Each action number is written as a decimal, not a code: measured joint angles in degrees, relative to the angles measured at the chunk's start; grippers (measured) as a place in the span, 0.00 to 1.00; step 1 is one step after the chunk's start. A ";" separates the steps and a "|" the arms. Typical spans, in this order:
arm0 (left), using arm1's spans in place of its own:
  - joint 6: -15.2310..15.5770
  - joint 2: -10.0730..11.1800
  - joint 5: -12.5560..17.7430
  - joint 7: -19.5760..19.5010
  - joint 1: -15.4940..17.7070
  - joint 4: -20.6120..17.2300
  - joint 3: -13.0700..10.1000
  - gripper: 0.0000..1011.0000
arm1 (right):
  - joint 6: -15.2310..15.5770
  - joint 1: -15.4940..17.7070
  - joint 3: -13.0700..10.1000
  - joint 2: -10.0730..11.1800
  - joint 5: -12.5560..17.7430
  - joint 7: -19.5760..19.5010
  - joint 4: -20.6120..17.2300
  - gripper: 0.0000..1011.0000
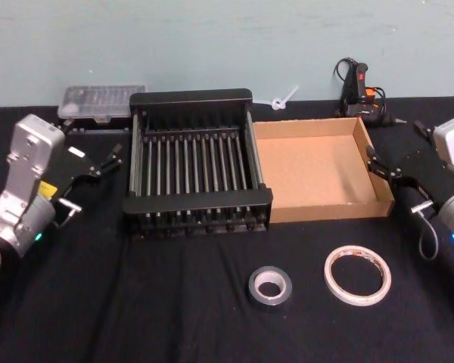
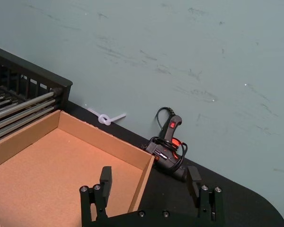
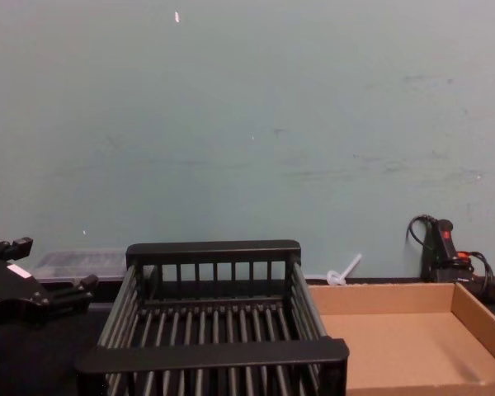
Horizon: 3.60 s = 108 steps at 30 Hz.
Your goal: Pick up the white tape and place it into the black box , Pick up the silver tape and place it into the brown box.
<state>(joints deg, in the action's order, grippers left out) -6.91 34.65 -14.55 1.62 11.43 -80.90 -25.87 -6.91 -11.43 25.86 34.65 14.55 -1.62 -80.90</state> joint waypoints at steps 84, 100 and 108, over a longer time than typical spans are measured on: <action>0.00 0.00 0.00 0.00 0.00 0.00 0.00 0.99 | 12.36 19.16 -10.10 7.05 6.74 13.30 -18.68 0.99; 0.00 0.00 0.00 0.00 0.00 0.00 0.00 0.99 | 17.89 18.02 -10.28 3.97 6.82 16.41 -16.08 0.99; 0.00 0.00 0.00 0.00 0.00 0.00 0.00 0.99 | 19.71 17.79 -10.59 2.85 6.90 17.90 -15.37 0.99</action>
<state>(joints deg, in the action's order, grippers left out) -6.91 34.64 -14.55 1.62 11.43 -80.90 -25.86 12.81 6.35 15.28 37.50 21.45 16.28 -96.27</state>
